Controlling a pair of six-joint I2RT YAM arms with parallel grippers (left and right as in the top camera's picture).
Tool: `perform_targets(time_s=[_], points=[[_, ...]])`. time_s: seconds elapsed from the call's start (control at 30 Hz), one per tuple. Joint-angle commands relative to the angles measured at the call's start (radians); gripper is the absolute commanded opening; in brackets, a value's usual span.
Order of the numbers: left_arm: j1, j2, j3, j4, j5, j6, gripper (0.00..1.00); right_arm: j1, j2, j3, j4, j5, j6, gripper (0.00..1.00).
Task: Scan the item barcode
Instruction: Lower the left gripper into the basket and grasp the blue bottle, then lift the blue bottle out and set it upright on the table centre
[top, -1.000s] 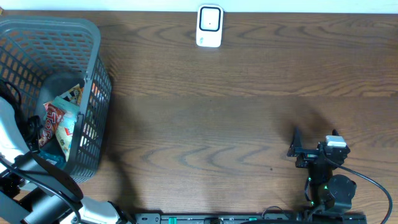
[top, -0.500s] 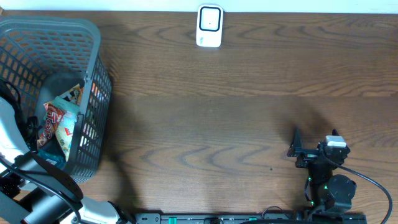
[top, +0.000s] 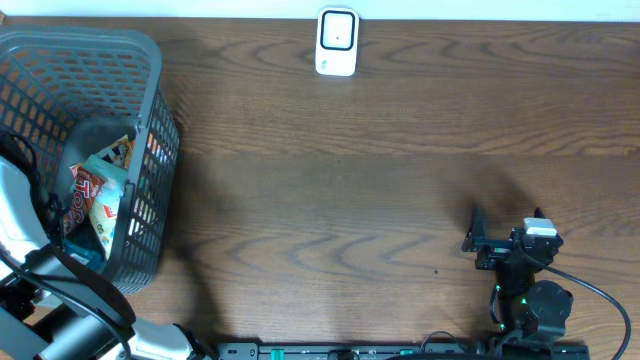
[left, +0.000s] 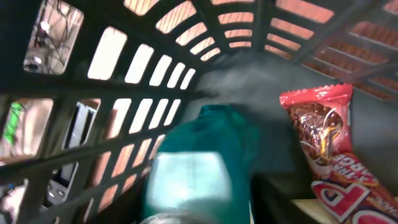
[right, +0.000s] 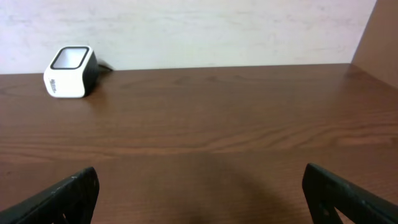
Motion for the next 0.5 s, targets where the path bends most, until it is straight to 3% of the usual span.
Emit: perform_targets(time_s=[0.0,0.07,0.3,0.47], points=[[0.005,0.013,-0.015,-0.003,0.017,0.014,0.34,0.008,-0.005,-0.003,0.000,-0.002,-0.011,0.99],[0.005,0.012,0.000,-0.003,0.017,0.046,0.28,0.008,-0.005,-0.003,0.000,-0.002,-0.011,0.99],[0.004,-0.055,0.074,-0.005,0.037,0.117,0.27,0.008,-0.005,-0.003,0.000,-0.002,-0.011,0.99],[0.004,-0.172,0.138,-0.002,0.141,0.116,0.27,0.008,-0.005,-0.003,0.000,-0.002,-0.011,0.99]])
